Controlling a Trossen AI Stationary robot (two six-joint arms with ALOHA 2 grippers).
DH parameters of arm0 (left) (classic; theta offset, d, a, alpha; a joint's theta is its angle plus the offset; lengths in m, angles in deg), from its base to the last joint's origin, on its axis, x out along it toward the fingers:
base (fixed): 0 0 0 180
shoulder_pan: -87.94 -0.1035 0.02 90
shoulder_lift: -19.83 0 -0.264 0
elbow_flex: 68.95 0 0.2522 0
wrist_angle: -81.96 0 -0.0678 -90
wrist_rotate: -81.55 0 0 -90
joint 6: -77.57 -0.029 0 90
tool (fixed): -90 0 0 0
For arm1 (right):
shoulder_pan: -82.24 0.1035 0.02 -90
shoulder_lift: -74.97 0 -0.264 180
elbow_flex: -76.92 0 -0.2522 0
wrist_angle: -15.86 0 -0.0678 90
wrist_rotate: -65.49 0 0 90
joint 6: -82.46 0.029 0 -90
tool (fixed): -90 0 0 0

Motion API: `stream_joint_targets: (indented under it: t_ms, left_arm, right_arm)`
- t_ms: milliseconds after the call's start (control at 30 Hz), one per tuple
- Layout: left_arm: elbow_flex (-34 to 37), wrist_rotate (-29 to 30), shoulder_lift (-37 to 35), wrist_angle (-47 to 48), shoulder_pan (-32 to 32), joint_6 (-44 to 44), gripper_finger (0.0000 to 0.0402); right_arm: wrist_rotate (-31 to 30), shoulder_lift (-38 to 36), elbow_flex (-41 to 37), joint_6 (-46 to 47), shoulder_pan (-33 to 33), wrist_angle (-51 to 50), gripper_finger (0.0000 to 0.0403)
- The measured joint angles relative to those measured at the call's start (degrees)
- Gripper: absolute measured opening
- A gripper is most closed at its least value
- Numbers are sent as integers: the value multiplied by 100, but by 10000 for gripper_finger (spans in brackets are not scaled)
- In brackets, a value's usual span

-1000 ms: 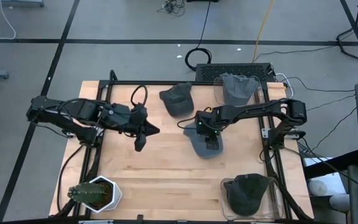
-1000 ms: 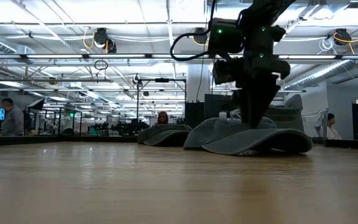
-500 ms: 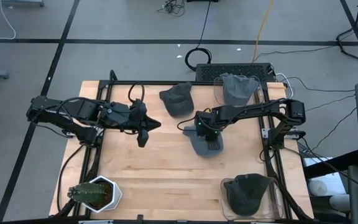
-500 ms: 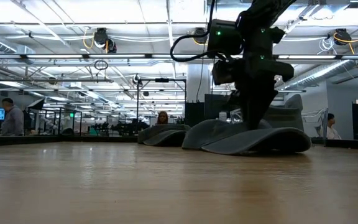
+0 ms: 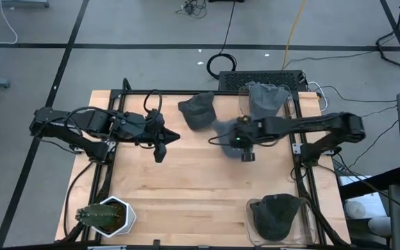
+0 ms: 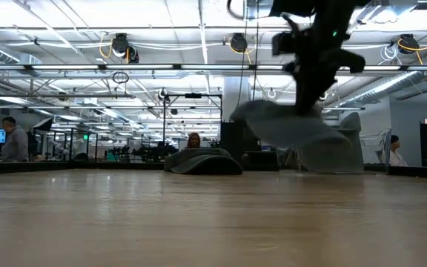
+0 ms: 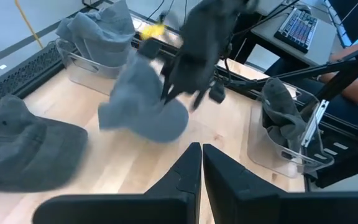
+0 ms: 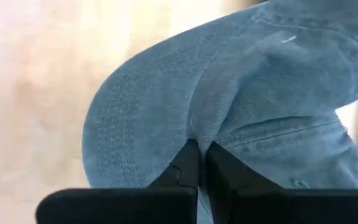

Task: Pick & Place hat
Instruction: Put the gray cap into the top transparent bin

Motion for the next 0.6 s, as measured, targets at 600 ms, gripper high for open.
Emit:
stream_joint_targets:
  t_ms: [600]
  left_arm:
    - [-2, -59, 0, -2, -305, -26, 24]
  right_arm:
    - [-3505, -1600, -416, 77, -1186, -728, 3]
